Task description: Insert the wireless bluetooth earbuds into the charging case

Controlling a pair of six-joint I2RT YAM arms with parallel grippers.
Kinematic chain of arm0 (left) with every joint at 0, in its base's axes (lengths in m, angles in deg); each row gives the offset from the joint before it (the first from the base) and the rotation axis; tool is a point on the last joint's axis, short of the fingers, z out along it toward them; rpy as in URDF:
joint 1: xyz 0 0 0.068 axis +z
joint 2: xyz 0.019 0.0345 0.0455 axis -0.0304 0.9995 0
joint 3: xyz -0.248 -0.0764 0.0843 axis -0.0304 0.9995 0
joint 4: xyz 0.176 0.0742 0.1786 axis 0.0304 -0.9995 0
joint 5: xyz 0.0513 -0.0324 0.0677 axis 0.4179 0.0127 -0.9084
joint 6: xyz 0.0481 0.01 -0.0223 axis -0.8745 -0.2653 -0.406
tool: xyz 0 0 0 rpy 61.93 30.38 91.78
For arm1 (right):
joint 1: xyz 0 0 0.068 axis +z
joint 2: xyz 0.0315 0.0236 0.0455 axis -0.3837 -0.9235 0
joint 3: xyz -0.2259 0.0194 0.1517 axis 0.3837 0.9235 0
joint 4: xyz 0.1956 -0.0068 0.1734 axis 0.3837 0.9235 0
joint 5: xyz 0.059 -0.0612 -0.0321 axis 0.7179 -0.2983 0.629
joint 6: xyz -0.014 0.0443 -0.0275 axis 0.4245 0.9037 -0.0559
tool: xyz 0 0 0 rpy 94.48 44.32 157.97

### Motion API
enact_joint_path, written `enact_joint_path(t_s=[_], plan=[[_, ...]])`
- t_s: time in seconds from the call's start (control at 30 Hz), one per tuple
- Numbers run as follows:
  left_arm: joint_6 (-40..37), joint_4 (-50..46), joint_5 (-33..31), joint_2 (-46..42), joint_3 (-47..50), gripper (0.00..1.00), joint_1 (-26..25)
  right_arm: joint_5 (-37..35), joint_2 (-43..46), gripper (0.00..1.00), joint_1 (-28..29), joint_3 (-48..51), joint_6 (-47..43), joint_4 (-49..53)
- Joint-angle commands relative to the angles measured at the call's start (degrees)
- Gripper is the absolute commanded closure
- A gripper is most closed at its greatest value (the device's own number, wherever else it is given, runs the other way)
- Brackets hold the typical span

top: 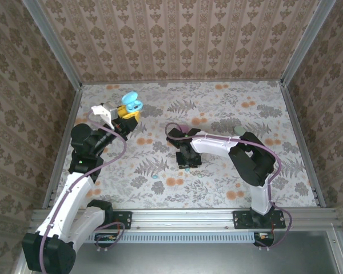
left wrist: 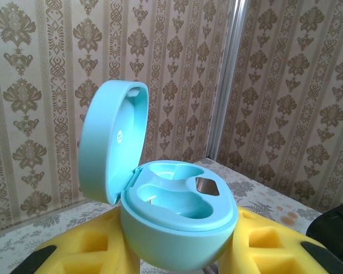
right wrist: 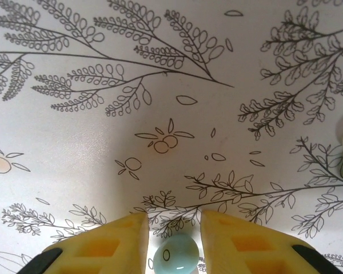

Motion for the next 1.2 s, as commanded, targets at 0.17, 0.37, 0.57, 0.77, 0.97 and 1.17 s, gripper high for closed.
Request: enact_joint_path(t_s=[0.17,0.37,0.57,0.77,0.97,1.17], plan=[[0.74,1.76,0.90,-0.08,0.08,0.72,-0.42,-1.36,-1.01,0.68,1.20,0.25,5.38,3.70],[0.87,2.01,0.85,-0.13,0.28,0.72,-0.46,-1.26,-0.16,0.70,1.68,0.69,6.96,2.97],[0.81,1.94,0.75,-0.19,0.22,0.71,-0.50,-1.53,0.27,0.72,2.25,1.11,7.73,2.67],[1.05,2.42,0.90,0.12,0.00,0.72,-0.59,-1.96,0.69,0.75,2.43,1.18,8.18,2.45],[1.10,2.41,0.81,0.09,0.09,0.72,-0.68,-2.62,2.52,0.79,2.37,1.65,8.47,1.93],[1.01,2.51,0.72,0.15,0.07,0.71,-0.84,-1.52,6.35,0.81,2.32,2.59,7.51,-1.50]])
